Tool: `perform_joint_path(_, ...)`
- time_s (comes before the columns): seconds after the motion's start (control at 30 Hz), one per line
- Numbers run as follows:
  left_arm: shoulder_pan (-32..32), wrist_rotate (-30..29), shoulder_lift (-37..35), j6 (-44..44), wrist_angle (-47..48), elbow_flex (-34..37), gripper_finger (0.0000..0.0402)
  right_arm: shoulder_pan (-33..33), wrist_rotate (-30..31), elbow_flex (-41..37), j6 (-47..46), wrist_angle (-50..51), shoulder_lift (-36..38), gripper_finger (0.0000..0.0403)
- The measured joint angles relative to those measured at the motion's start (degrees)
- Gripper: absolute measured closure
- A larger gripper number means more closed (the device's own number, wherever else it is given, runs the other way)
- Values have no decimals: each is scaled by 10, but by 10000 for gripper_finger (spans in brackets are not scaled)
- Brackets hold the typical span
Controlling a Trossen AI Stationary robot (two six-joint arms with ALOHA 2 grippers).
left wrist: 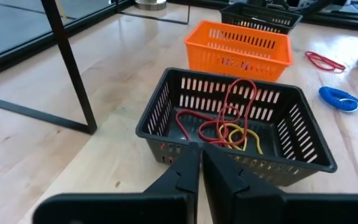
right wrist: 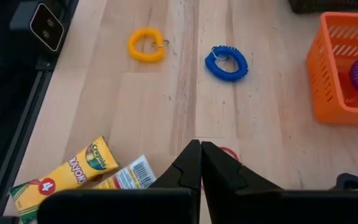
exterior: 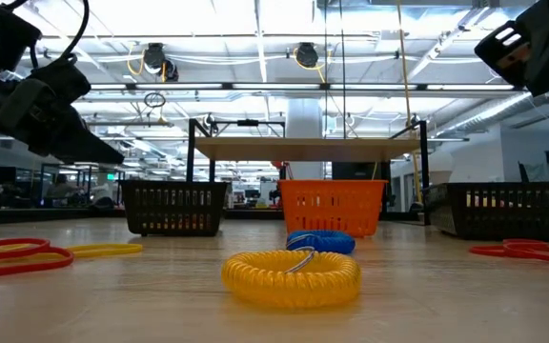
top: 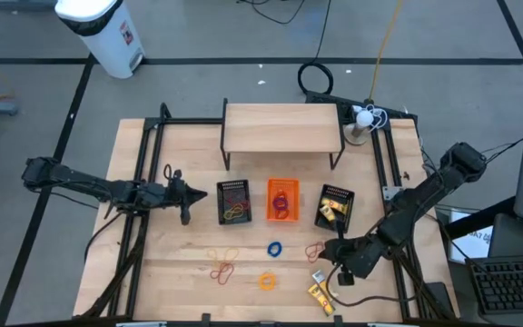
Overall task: Pick & Place Office Desk Supplies
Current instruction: Put the crayon box into the right black bin
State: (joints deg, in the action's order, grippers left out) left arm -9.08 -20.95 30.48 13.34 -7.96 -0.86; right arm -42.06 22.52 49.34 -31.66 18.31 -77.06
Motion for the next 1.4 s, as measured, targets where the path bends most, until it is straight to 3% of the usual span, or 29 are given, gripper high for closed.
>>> perform_joint_path(0.37,0,1,0,9,-50,0,399,0,0,0,15,0,0,403)
perform_joint_path(0.6,0,28,0,25,-82,-1,388,1,-1,0,-120,10,-6,403)
perform_joint_path(0.83,0,73,0,33,-81,-1,399,0,-18,0,-174,-5,-38,403)
perform_joint_path(1.03,-1,112,0,52,-79,-1,380,-8,-53,7,-198,-50,-78,403)
perform_joint_path(1.4,-1,150,0,65,-63,-1,378,-48,-79,140,-303,111,-156,403)
